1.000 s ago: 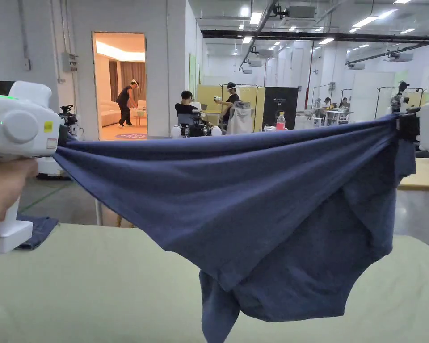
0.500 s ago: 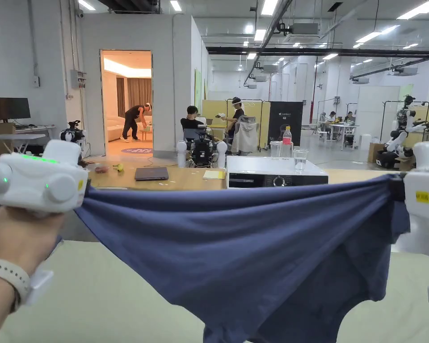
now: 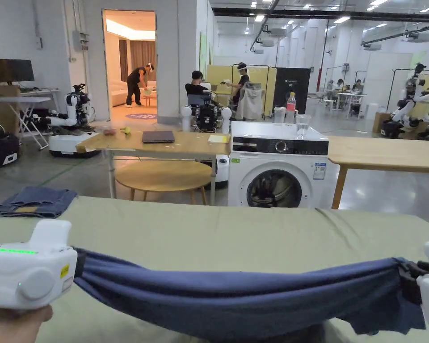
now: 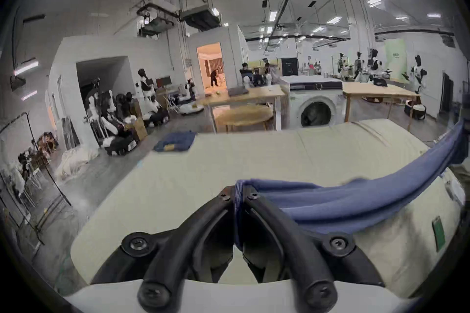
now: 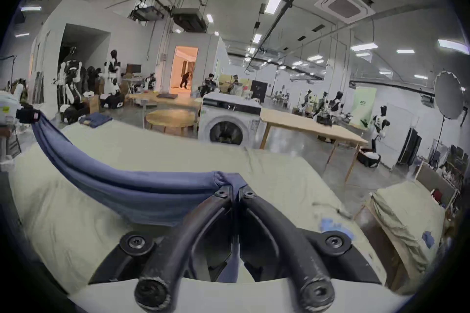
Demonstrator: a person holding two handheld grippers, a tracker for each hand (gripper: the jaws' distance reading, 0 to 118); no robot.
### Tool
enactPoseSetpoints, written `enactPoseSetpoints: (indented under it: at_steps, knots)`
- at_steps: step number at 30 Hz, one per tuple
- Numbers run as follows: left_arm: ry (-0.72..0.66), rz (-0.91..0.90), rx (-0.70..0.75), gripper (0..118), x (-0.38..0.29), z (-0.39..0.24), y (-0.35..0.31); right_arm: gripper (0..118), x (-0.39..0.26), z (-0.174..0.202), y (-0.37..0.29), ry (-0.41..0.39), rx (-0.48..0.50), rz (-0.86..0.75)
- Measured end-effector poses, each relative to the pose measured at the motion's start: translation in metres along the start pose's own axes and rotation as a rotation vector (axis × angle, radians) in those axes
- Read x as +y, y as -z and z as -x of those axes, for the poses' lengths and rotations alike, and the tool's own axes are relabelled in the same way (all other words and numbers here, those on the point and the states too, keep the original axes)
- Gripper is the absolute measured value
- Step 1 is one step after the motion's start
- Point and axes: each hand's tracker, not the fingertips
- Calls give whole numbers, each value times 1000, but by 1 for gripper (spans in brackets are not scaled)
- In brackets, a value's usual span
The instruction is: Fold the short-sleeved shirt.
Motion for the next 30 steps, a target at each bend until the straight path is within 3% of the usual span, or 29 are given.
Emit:
enactPoseSetpoints:
  at_steps: [5, 8, 12, 13, 14, 15, 16, 17, 18, 19, 21, 23, 25, 27, 28, 29, 30]
  knots:
    - [-63, 209, -38, 0, -121, 6, 1, 1, -120, 32, -10, 7, 64, 206]
    - [-96, 284, -25, 0, -166, 6, 4, 1, -171, 44, -12, 43, 35, 289]
    - [-140, 148, 10, 0, -157, 1, -23, 4, -169, 40, -31, 160, 36, 277]
    - [-144, 78, 17, 0, -148, -2, -35, 17, -159, 42, -37, 176, 50, 254]
    - [-145, -16, 17, 4, -137, -8, -50, 44, -144, 48, -47, 186, 87, 192]
    - [-136, -112, 5, 19, -126, -15, -65, 81, -128, 57, -63, 176, 104, 98]
    - [-126, -177, 3, 48, -116, -22, -77, 116, -114, 65, -72, 161, 120, 38]
    - [-116, -253, -7, 77, -108, -32, -96, 118, -99, 73, -83, 149, 120, -23]
    - [-101, -341, -35, 102, -103, -38, -110, 118, -87, 80, -92, 156, 129, -82]
    - [-84, -443, -54, 114, -101, -44, -121, 118, -79, 86, -100, 163, 145, -132]
    - [-46, -420, -37, 115, -96, -57, -138, 118, -69, 97, -113, 191, 158, -228]
    - [-13, -330, -8, 115, -93, -64, -143, 118, -65, 107, -119, 188, 149, -211]
    - [-30, -273, -71, 113, -96, -69, -146, 117, -65, 114, -123, 210, 154, -214]
    - [-52, -207, -95, 98, -100, -72, -145, 97, -68, 123, -119, 204, 138, -204]
    - [-44, -182, -143, 72, -103, -73, -144, 75, -70, 127, -118, 173, 106, -212]
    - [7, -121, -139, 39, -109, -79, -141, 44, -72, 132, -118, 130, 47, -225]
    - [73, -153, -97, 13, -115, -84, -142, 6, -70, 131, -121, 133, 10, -258]
